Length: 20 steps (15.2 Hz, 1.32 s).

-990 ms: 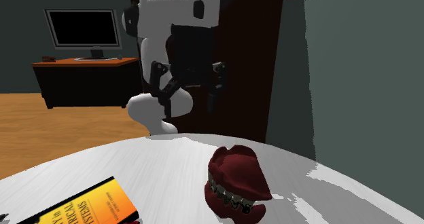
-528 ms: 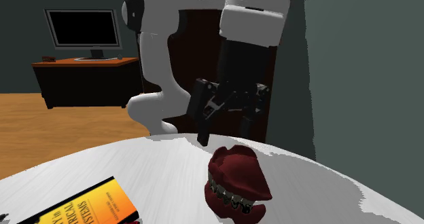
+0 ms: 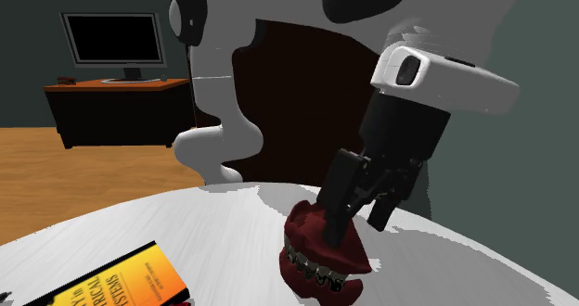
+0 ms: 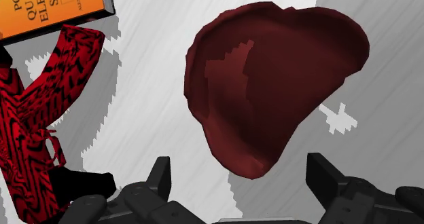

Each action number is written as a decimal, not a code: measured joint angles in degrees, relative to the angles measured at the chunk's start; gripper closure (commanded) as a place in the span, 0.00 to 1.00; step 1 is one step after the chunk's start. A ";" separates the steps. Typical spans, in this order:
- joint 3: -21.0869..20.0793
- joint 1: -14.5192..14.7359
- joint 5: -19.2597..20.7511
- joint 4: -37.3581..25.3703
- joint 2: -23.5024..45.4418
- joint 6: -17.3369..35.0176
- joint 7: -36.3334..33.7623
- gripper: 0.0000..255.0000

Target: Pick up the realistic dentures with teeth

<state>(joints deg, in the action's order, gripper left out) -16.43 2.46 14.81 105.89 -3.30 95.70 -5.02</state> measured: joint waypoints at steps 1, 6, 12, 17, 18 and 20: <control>-0.07 0.06 0.10 0.61 0.15 0.68 -0.30 0.00; -0.05 0.04 0.39 3.30 0.57 3.65 -1.08 1.00; -0.07 0.05 0.41 3.59 0.46 4.01 -1.18 1.00; -0.07 0.05 0.37 3.29 0.49 3.66 -1.09 1.00; -0.08 0.06 0.30 2.86 0.37 3.09 -0.96 1.00; -0.11 0.09 0.25 1.56 0.40 1.81 -0.68 1.00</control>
<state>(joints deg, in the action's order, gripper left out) -16.54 2.54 15.06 107.46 -2.90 97.51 -5.70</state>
